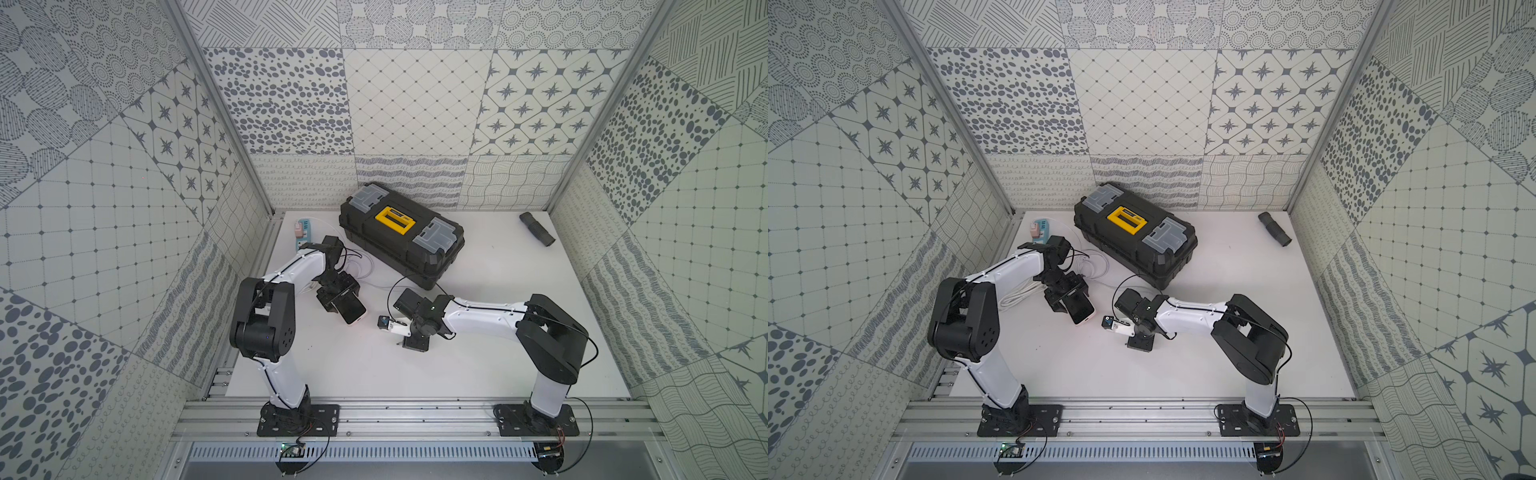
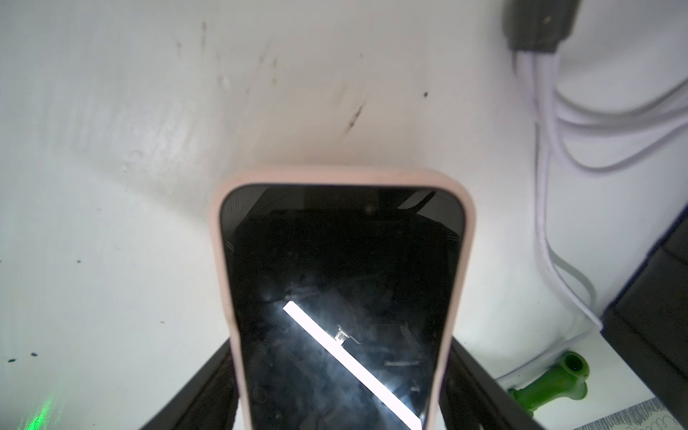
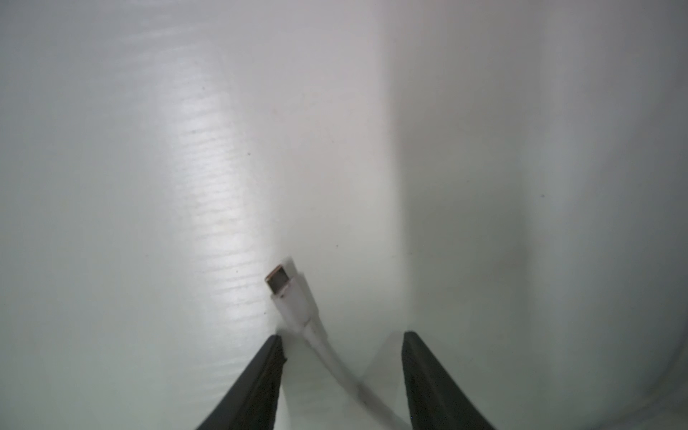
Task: Plug the charging cable into the phone
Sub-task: Pick up the charging cable from the center of the board.
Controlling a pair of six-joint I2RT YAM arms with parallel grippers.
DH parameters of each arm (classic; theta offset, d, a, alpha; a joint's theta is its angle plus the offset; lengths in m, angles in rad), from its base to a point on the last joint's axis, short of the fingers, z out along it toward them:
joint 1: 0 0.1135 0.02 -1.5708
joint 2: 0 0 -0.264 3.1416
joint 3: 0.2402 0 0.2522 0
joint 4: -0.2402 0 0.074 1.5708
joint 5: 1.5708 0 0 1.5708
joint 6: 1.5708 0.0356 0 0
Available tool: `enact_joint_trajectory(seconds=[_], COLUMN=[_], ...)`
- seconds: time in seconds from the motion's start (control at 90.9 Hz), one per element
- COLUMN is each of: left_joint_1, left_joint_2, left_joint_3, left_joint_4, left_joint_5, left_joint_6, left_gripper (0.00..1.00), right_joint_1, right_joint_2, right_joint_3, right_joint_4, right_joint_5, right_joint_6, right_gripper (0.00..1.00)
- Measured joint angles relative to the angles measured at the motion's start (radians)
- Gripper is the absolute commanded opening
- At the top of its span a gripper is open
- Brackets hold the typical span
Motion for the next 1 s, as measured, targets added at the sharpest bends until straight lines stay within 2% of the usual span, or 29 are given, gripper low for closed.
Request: enact_joint_trajectory(seconds=[0.088,0.154,0.275,0.429,0.495,0.627,0.77,1.001], left_joint_1=[0.000,0.000,0.001,0.001,0.001,0.001,0.001,-0.001], left_joint_2=[0.000,0.000,0.002,0.003,0.005,0.006,0.006,-0.029], left_joint_3=[0.000,0.000,0.002,0.005,0.007,0.013,0.020,0.008], left_joint_4=[0.000,0.000,0.000,0.000,0.000,0.000,0.002,0.037], left_joint_5=[0.003,0.005,0.007,0.007,0.007,0.008,0.012,0.029], left_joint_6=[0.000,0.000,0.000,0.000,0.001,0.001,0.001,-0.010], left_gripper=[0.00,0.00,0.00,0.00,0.00,0.00,0.00,0.00], right_joint_1=[0.013,0.017,0.023,0.016,0.001,-0.091,-0.206,-0.229], right_joint_2=[0.008,0.016,0.029,0.033,0.032,0.030,0.030,0.044], right_joint_3=[0.002,0.006,0.010,0.013,0.013,0.046,0.153,0.281], right_joint_4=[0.024,0.042,0.073,0.085,0.084,0.004,-0.054,-0.094], right_joint_5=[0.001,0.001,0.000,-0.014,-0.056,-0.262,-0.488,-0.750], right_joint_6=[-0.006,-0.006,-0.002,0.010,0.028,0.098,0.186,0.305], right_gripper=[0.40,0.22,0.00,0.00,0.00,0.00,0.00,0.00])
